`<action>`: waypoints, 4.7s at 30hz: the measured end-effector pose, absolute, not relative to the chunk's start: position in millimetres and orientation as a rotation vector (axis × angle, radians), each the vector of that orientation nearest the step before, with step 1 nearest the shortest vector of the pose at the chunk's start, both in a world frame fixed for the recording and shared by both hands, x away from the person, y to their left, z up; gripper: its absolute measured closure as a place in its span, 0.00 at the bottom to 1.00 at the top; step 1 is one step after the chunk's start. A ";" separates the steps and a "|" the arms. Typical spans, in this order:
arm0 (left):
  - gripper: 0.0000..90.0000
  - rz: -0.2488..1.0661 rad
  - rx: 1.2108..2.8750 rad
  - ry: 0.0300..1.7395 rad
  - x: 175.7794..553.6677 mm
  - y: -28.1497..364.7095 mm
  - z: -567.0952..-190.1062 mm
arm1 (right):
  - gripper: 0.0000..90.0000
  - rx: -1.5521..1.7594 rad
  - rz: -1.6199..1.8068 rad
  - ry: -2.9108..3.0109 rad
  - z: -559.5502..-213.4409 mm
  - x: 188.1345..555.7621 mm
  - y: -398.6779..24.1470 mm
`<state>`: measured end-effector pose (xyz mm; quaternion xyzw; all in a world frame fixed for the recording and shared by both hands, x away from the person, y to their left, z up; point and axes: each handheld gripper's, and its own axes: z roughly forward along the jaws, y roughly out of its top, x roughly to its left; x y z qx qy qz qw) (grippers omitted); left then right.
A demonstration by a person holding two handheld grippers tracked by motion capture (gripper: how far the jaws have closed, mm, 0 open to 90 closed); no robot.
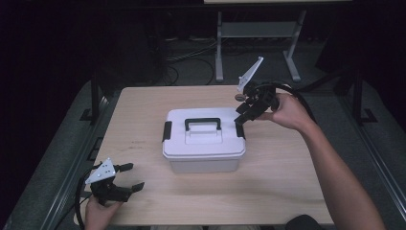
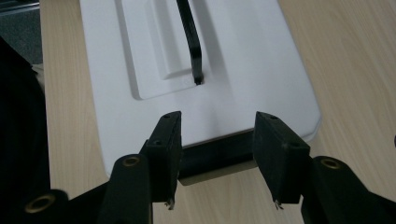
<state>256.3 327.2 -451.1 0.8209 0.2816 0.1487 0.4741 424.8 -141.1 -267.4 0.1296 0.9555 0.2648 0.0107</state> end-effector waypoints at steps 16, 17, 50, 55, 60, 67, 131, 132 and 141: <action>0.15 0.361 2.008 0.686 256.6 326.3 -451.3 | 0.52 0.483 0.820 2.966 -281.1 418.0 -167.3; 0.15 0.362 2.008 0.685 256.6 326.2 -451.2 | 0.51 0.488 0.821 2.965 -282.3 417.5 -169.4; 0.15 0.362 2.005 0.686 255.9 325.5 -450.6 | 0.50 0.656 0.856 2.954 -325.9 397.3 -221.1; 0.15 0.360 2.013 0.685 255.9 325.0 -451.4 | 0.49 0.672 0.861 2.957 -333.3 395.4 -226.9; 0.15 0.355 2.004 0.688 256.8 325.5 -451.5 | 0.49 0.700 0.867 2.957 -339.6 393.6 -233.0; 0.15 0.359 2.008 0.688 256.3 325.1 -451.4 | 0.49 0.729 0.875 2.956 -349.5 390.2 -241.1; 0.15 0.354 2.018 0.686 254.8 322.5 -450.5 | 0.44 0.936 0.967 2.947 -423.9 346.8 -290.5; 0.15 0.354 2.019 0.684 254.8 322.4 -450.5 | 0.44 0.929 0.973 2.943 -424.9 346.2 -291.4; 0.15 0.350 2.016 0.684 254.8 321.6 -450.3 | 0.43 0.953 0.983 2.923 -426.3 335.5 -301.8</action>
